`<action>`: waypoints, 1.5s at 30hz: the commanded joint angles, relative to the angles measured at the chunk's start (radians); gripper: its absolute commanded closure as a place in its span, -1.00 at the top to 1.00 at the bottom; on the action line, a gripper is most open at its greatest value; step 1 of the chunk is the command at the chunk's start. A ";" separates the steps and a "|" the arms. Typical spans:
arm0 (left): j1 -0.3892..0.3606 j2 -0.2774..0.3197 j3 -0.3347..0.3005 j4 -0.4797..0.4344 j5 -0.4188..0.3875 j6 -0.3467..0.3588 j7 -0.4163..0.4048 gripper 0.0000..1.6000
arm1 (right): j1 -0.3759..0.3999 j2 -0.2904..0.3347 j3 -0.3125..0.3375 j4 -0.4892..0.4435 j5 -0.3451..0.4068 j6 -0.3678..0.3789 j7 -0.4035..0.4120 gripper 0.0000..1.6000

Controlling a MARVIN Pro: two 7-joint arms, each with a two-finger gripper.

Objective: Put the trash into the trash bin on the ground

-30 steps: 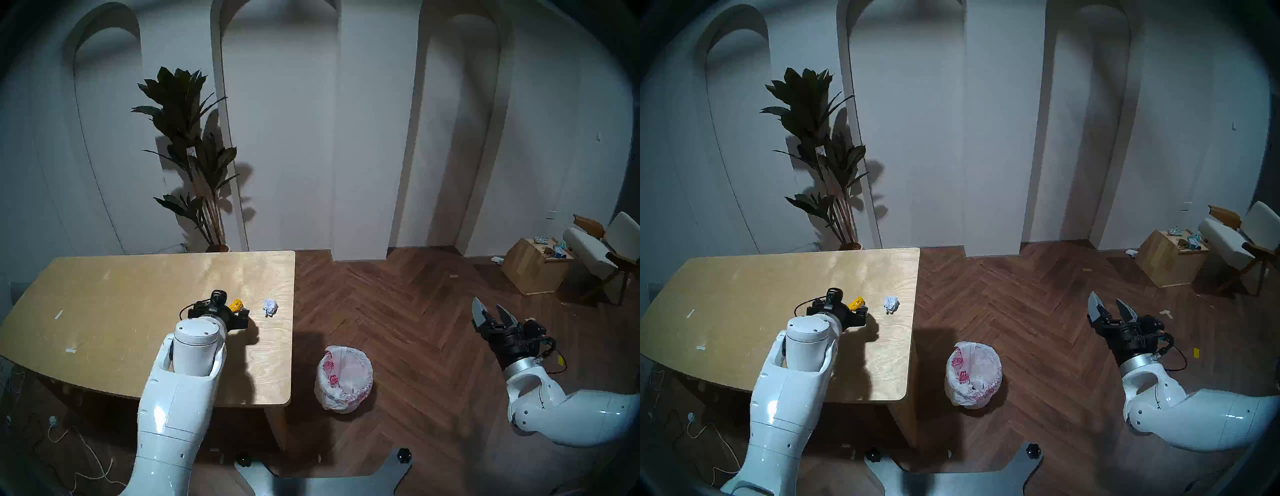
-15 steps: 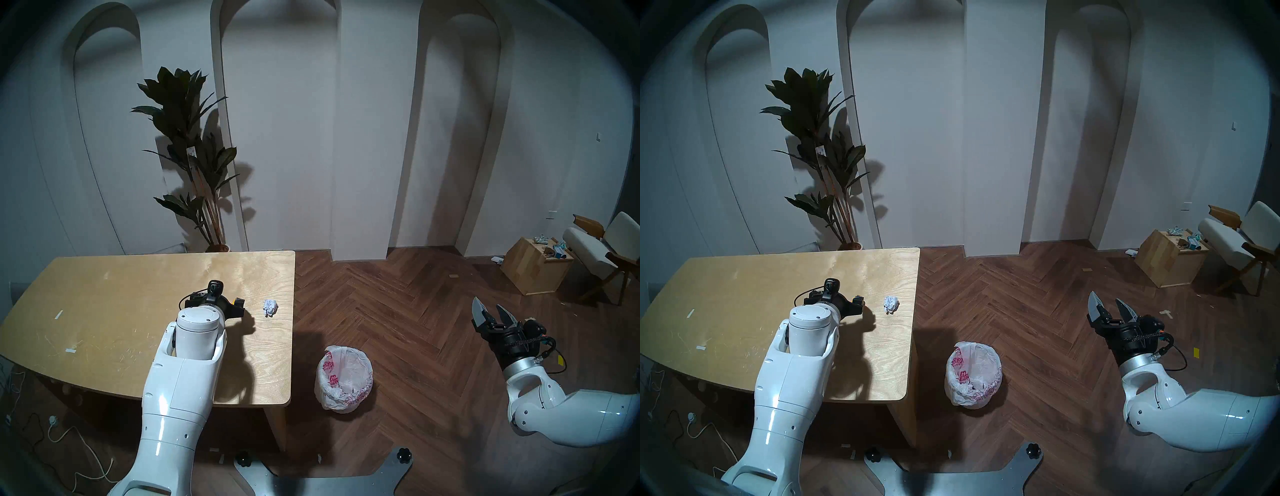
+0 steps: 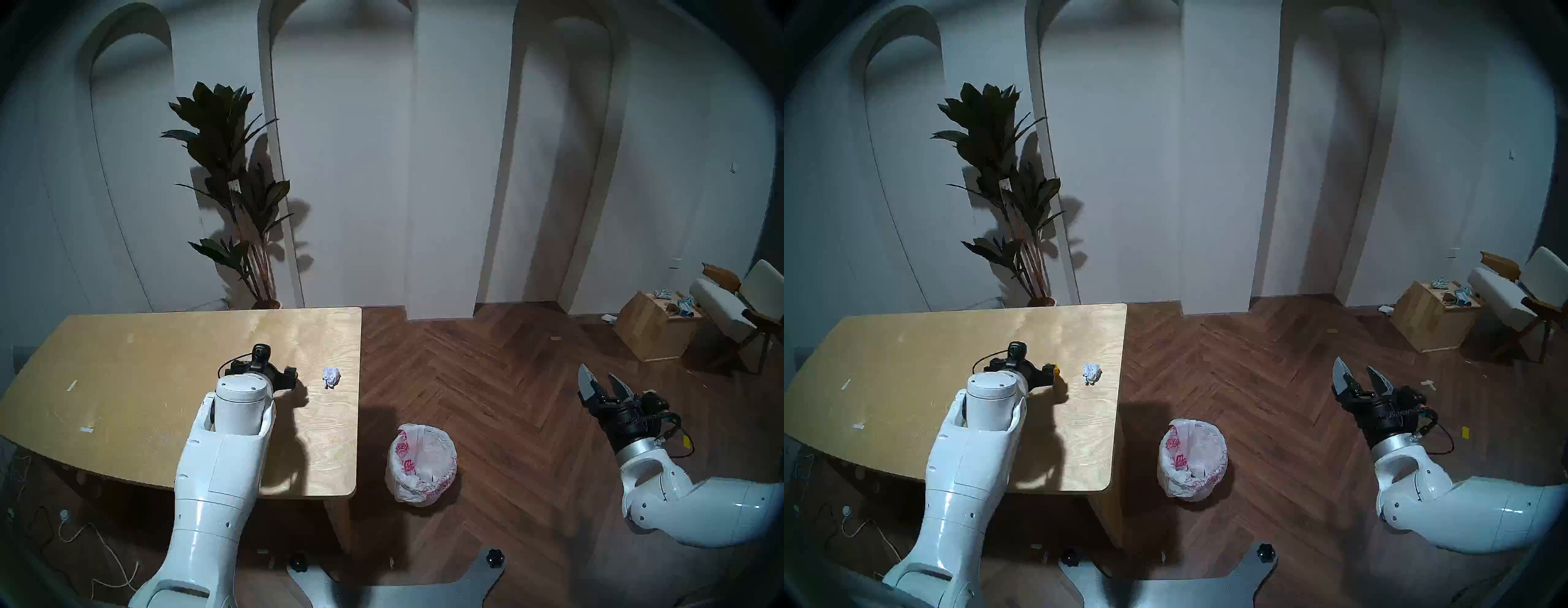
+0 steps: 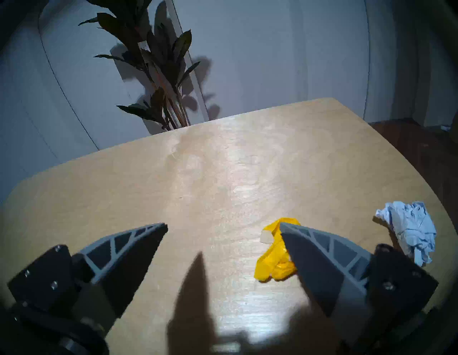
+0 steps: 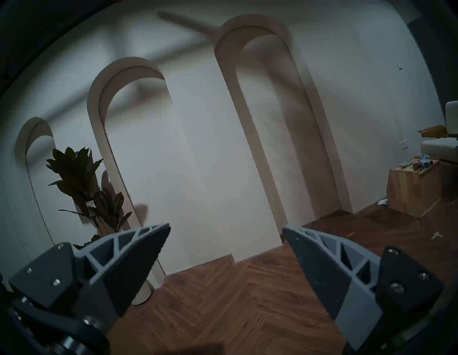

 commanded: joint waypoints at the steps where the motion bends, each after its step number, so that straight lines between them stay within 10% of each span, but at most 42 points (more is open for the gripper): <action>1: -0.008 0.013 0.002 -0.070 -0.009 0.031 -0.031 1.00 | 0.004 0.003 0.007 -0.006 0.002 -0.008 0.000 1.00; 40: -0.045 -0.010 0.015 0.091 -0.053 -0.085 -0.012 1.00 | 0.005 0.004 0.006 -0.006 0.002 -0.009 0.000 1.00; 45: -0.043 -0.007 0.019 0.092 -0.059 -0.083 -0.019 -0.01 | 0.005 0.004 0.006 -0.006 0.002 -0.009 0.000 1.00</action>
